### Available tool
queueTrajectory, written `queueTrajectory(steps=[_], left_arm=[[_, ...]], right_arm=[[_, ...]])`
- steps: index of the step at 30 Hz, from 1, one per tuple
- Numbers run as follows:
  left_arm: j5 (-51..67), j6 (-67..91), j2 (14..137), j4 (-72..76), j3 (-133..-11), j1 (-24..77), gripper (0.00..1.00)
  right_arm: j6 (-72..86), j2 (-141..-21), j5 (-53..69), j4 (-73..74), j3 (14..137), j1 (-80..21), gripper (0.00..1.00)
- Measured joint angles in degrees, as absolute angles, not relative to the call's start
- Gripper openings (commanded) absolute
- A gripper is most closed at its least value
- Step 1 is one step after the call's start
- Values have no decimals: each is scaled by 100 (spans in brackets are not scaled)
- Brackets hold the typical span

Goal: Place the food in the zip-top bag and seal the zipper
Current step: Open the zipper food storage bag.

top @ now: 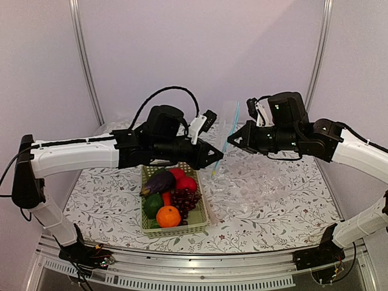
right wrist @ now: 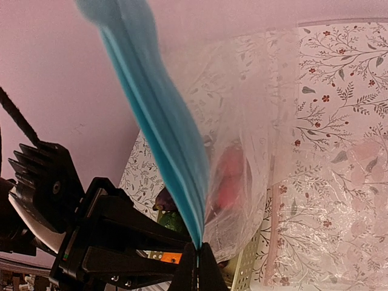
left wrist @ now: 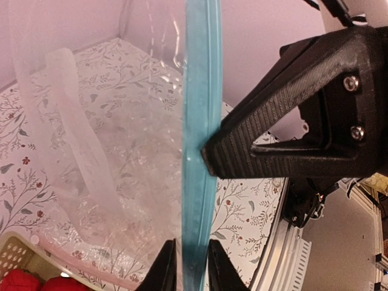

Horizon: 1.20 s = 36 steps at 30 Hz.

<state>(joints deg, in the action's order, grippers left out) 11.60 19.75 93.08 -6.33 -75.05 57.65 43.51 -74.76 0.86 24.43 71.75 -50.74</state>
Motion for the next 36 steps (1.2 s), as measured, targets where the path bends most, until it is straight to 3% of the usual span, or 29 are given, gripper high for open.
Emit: queueTrajectory(steps=[2, 4, 14, 22, 36], left_arm=[[1166, 1988, 9306, -626, -7505, 5765, 32], [1192, 1973, 9306, -611, -7505, 5765, 32], [1269, 2029, 9277, -464, -7406, 5719, 20], [1420, 2108, 9218, -305, -7203, 5695, 30], [1525, 2211, 8965, 43, -7030, 5586, 25]], right_arm=[[4348, -7476, 99, 2443, 7175, -5074, 0], [4348, -7476, 110, 2443, 7175, -5074, 0], [4348, -7476, 137, 2443, 7175, -5074, 0], [4346, -7476, 143, 2443, 7175, -5074, 0], [4346, -7476, 143, 2445, 7175, -5074, 0]])
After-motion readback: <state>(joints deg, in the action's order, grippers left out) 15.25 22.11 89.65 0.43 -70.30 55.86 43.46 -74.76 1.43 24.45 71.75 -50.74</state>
